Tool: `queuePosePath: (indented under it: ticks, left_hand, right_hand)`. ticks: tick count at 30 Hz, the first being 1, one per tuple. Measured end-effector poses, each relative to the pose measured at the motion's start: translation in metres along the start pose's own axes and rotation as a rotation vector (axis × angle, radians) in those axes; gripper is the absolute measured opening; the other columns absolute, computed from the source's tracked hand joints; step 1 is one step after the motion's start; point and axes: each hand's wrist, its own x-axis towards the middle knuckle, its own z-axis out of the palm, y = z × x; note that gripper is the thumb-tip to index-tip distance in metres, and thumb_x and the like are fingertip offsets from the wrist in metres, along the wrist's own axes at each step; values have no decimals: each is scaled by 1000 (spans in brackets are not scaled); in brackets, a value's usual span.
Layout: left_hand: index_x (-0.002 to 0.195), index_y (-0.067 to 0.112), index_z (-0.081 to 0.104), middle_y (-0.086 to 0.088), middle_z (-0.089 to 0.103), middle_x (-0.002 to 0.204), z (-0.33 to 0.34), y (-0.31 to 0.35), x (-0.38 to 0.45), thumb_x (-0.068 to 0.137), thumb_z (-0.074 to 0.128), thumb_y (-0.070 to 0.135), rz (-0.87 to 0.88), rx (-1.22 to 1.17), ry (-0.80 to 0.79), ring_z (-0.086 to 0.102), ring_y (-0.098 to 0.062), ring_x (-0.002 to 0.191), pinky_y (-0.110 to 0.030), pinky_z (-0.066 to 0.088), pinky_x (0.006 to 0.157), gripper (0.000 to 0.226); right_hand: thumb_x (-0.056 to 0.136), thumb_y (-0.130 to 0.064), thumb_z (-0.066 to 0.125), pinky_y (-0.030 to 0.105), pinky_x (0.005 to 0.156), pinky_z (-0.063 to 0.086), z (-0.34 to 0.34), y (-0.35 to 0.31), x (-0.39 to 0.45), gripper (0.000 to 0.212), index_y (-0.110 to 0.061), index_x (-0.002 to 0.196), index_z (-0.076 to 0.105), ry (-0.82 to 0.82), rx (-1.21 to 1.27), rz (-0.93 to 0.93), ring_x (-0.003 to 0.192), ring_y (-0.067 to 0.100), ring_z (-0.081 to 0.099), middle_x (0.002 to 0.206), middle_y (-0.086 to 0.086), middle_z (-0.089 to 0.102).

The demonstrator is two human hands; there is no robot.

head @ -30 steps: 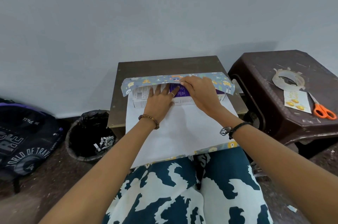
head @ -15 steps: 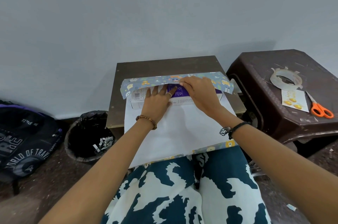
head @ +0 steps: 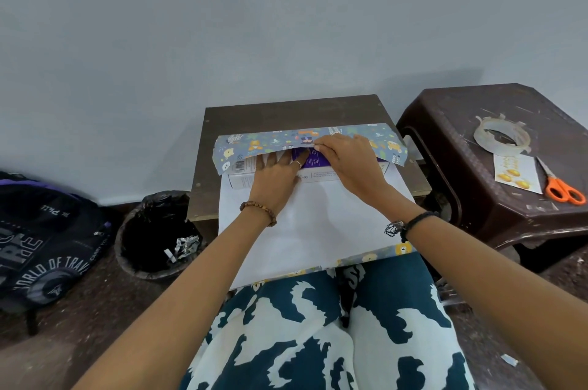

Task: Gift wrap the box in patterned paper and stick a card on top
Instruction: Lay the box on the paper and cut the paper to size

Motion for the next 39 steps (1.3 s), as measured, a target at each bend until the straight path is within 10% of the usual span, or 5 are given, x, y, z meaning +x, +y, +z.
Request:
queuePosePath:
  ticks: [19, 29, 39]
  left_hand:
    - [137, 13, 43, -17, 52, 133, 2, 4, -5, 94, 48, 12, -28, -51, 74, 48, -37, 123, -45, 45, 93, 44]
    - [100, 15, 71, -10, 72, 79, -5, 7, -7, 51, 88, 12, 9, 64, 87, 70, -29, 65, -30, 53, 45, 52]
    - [84, 17, 75, 0, 72, 73, 0, 22, -17, 44, 91, 10, 67, 37, 244, 70, -19, 65, -25, 55, 55, 43]
  right_hand:
    - [84, 1, 63, 43, 87, 46, 12, 2, -20, 26, -15, 105, 64, 71, -80, -167, 90, 25, 67, 103, 4, 70]
    - [80, 3, 67, 42, 84, 48, 12, 3, -19, 29, -13, 103, 66, 82, -76, -188, 88, 26, 68, 100, 5, 71]
    - [80, 3, 67, 40, 80, 50, 16, 4, -22, 27, -12, 103, 66, 80, -82, -195, 86, 24, 69, 97, 3, 72]
